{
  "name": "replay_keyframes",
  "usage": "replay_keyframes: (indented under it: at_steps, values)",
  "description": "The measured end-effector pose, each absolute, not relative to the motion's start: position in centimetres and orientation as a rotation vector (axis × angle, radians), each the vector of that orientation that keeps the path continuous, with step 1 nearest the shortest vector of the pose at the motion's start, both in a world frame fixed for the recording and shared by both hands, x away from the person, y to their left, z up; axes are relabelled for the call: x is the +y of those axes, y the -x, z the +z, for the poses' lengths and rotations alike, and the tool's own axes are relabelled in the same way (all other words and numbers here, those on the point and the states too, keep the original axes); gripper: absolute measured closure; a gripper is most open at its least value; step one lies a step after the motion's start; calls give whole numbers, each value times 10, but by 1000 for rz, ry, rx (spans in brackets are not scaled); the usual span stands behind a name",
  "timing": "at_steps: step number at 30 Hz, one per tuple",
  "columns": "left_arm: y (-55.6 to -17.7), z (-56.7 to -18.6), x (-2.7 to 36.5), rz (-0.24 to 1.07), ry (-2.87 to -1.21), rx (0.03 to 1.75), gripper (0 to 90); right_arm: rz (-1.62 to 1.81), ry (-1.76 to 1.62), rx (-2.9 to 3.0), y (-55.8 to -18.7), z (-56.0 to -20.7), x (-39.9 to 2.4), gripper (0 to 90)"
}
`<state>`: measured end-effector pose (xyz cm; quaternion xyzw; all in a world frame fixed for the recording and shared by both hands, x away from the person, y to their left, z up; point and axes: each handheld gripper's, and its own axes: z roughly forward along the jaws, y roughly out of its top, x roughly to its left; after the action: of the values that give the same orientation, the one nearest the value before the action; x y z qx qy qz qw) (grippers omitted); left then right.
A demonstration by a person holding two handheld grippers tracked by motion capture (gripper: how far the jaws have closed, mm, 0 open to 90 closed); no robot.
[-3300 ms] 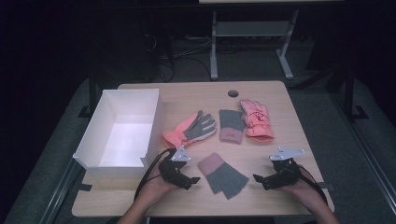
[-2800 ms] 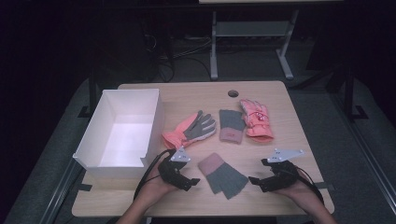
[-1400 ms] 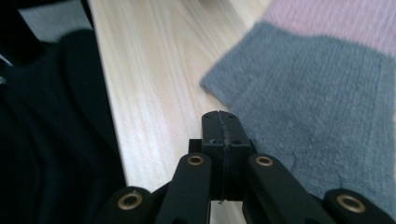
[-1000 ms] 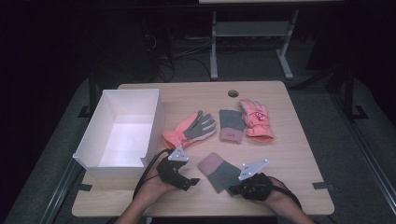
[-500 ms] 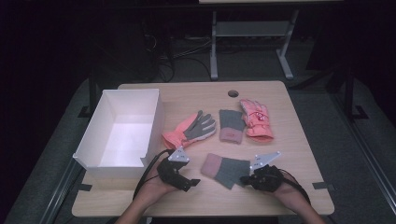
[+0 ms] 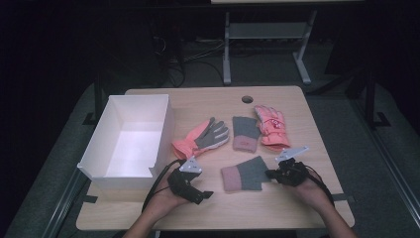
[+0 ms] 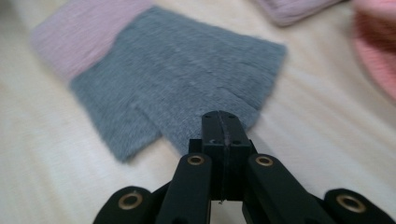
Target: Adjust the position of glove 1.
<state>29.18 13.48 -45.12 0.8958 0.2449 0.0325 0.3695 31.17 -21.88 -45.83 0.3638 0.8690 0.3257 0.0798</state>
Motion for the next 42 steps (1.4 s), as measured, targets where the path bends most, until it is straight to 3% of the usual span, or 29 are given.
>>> replay_keyframes:
  at_steps: [12, 20, 32, 42]
  values:
    - [-291, -452, 134, 85, -2318, 613, 138, 1055, -1097, 2545, -323, -446, -221, 900]
    - [-291, -452, 133, 95, -2324, 610, 138, 1121, -952, 2624, -325, -437, -171, 900]
    - [-290, -454, 131, 91, -2323, 597, 138, 1105, -890, 2675, -361, -445, -103, 900]
    - [-289, -454, 130, 91, -2326, 585, 138, 1059, -857, 2727, -354, -453, -102, 900]
